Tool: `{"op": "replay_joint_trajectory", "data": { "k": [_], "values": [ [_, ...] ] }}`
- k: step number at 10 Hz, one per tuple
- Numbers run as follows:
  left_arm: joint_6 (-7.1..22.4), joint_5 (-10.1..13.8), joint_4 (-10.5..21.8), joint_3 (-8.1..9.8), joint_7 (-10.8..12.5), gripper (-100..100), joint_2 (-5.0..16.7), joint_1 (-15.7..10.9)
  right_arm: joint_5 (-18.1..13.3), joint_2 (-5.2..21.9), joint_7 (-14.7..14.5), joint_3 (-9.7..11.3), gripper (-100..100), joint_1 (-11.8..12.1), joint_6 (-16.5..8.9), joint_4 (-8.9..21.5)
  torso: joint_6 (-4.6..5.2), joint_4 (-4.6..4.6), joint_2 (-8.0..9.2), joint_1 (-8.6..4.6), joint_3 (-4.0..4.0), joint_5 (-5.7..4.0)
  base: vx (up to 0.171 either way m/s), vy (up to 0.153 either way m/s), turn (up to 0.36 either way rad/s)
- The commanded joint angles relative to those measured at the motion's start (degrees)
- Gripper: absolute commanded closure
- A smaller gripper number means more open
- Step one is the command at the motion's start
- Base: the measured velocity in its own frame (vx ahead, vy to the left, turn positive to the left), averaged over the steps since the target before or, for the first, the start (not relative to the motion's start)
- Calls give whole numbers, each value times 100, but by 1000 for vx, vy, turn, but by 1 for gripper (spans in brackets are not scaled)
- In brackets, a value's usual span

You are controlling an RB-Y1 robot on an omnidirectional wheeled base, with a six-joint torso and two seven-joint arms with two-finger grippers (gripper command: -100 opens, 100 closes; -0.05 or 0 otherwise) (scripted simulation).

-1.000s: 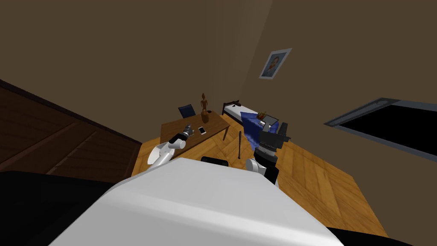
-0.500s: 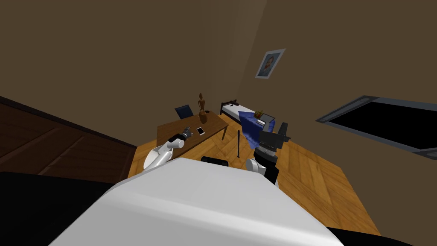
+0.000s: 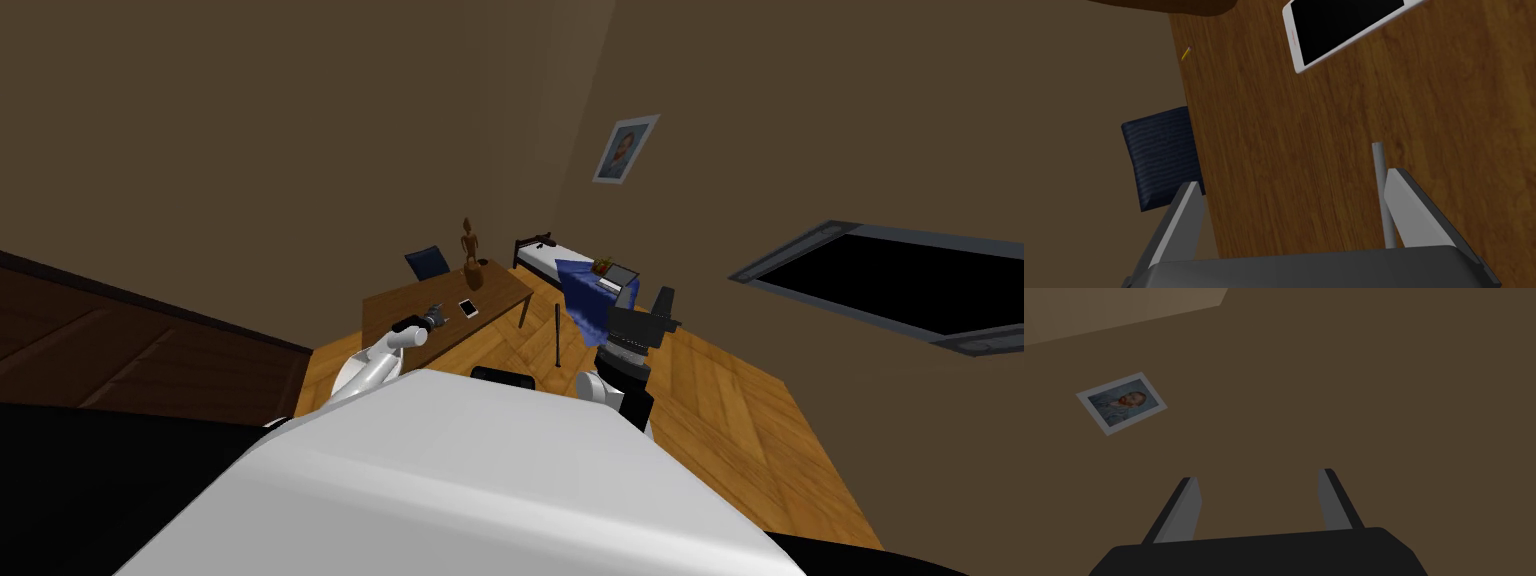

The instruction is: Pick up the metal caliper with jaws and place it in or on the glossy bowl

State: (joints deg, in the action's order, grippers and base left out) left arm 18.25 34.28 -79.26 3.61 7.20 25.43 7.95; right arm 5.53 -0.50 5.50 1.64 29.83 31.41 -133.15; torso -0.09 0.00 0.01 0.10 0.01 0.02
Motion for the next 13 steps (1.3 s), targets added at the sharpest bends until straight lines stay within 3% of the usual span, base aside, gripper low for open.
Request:
{"op": "replay_joint_trajectory", "data": {
  "k": [1, 4, 7, 9, 10, 13],
  "values": [
    [235, 137, 279, 44, 72, -100, 95, -36, 0, 0, 0, 0, 0, 0, 0, 0, 0, 0, 0, 0, 0, 0, 3, 26, -78],
    [627, 331, 741, 130, 193, -100, 231, -123, 0, 0, 0, 0, 0, 0, 0, 0, -2, 0, -1, 4, -1, 1, 10, 33, -68],
    [825, 421, 957, 172, 251, -100, 302, -161, 0, 0, 0, 0, 0, 0, 0, 0, 0, 0, 1, 2, 1, 0, 2, 25, -41],
    [1170, 584, 1355, 252, 358, -100, 450, -229, 0, 0, 0, 0, 0, 0, 0, 0, 0, 0, 0, 1, 0, 0, 3, 28, -58],
    [1170, 584, 1355, 252, 358, -100, 450, -229, 0, 0, 0, 0, 0, 0, 0, 0, -1, 0, 1, 5, 1, 0, 4, 30, -25],
    [1597, 786, 1843, 350, 491, -100, 671, -310, 0, 0, 0, 0, 0, 0, 0, 0, 0, 0, 1, 4, 1, 0, 5, 31, -55]
  ]
}}
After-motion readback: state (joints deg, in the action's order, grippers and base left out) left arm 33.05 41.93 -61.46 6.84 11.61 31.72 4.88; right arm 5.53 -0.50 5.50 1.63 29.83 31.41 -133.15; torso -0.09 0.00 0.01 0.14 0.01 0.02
